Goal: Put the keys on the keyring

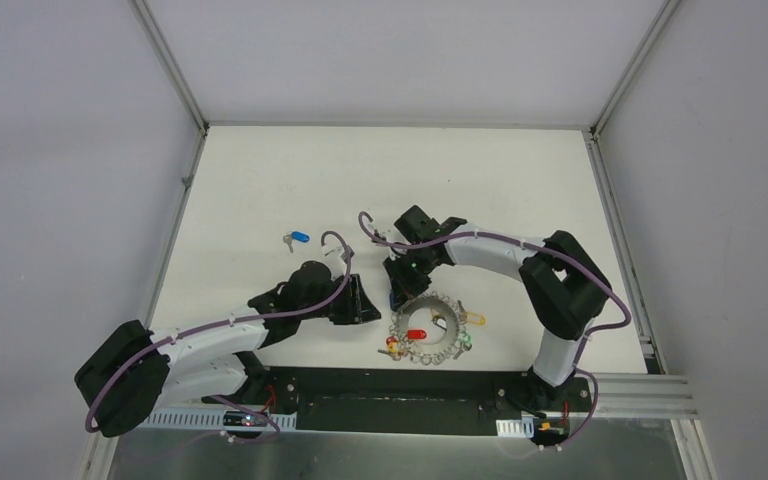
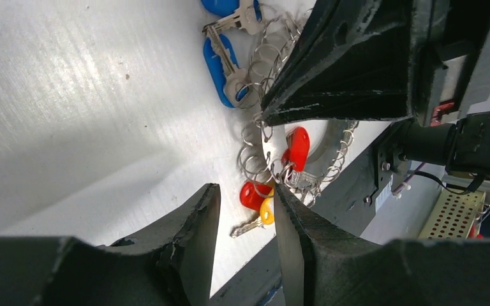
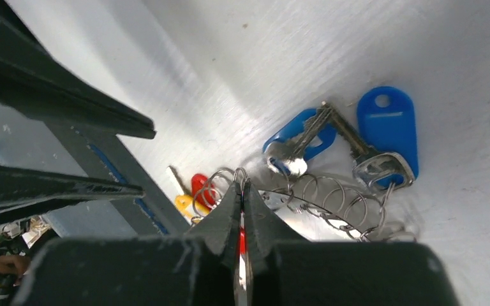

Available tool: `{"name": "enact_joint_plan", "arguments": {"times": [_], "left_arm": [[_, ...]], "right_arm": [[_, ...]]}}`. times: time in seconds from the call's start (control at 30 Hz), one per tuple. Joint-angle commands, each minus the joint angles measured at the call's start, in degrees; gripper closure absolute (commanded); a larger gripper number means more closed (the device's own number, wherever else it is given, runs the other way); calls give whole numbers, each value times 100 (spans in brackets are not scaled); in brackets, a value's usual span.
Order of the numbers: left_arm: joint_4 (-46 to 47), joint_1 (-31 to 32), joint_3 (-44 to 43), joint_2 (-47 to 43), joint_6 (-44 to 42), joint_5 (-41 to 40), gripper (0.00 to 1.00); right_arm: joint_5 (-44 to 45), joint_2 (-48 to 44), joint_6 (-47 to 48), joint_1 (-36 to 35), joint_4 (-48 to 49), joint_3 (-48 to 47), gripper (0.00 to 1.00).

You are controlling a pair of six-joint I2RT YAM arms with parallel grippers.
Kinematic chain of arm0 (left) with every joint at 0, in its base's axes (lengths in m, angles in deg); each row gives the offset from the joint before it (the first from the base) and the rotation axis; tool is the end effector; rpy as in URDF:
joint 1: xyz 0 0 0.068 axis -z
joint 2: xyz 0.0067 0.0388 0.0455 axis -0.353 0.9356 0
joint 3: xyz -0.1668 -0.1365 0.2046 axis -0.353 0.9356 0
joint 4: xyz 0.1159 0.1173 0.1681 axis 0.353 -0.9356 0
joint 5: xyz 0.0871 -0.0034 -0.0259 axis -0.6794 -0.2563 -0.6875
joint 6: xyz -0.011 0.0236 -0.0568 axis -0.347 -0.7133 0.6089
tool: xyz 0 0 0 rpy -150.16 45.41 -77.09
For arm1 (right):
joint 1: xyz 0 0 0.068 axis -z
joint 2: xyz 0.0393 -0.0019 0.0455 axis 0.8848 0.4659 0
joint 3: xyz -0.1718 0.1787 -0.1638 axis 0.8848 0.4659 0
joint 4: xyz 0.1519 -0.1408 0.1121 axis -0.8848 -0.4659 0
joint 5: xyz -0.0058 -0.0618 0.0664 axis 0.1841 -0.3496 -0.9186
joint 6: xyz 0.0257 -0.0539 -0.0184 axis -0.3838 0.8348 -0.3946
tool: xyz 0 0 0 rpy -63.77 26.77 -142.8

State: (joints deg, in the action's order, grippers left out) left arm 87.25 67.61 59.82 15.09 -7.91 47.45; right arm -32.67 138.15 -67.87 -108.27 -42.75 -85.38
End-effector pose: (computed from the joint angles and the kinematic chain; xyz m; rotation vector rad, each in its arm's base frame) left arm 0.1120 -0.1371 0.1958 0.1363 2.4124 -1.1472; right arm 0.2125 0.2545 0.1969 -1.1280 2.7366 0.9107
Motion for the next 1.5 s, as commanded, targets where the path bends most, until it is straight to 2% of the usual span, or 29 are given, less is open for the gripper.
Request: {"name": "enact_joint_plan", "arguments": {"times": [0.0, 0.3, 0.5, 0.63, 0.9, 1.0, 1.3, 1.47], "left_arm": [[262, 49, -36, -285, -364, 48, 62], [812, 69, 44, -936, -987, 355, 63], [1735, 82, 269, -1226, -1089, 610, 63], [2130, 103, 300, -1145, -1078, 884, 63], [2083, 174, 84, -691, -1034, 1267, 64], [2118, 200, 96, -651, -1000, 1240, 68], [2230, 219, 233, -785, -895, 1055, 99], [2338, 215, 365, -876, -630, 912, 100]], "right_arm": [[-489, -816, 192, -24, 49, -68, 100], [-962, -1977, 136, 59, 278, 340, 100], [-1148, -2466, -6, 105, 489, 579, 100], [-1174, -2554, -76, 147, 497, 589, 100], [-1270, -2585, -236, 191, 633, 566, 100], [-1278, -2602, -255, 211, 632, 566, 100], [-1319, -2670, -286, 252, 657, 575, 100], [-1363, -2737, -321, 262, 701, 577, 100]]}}
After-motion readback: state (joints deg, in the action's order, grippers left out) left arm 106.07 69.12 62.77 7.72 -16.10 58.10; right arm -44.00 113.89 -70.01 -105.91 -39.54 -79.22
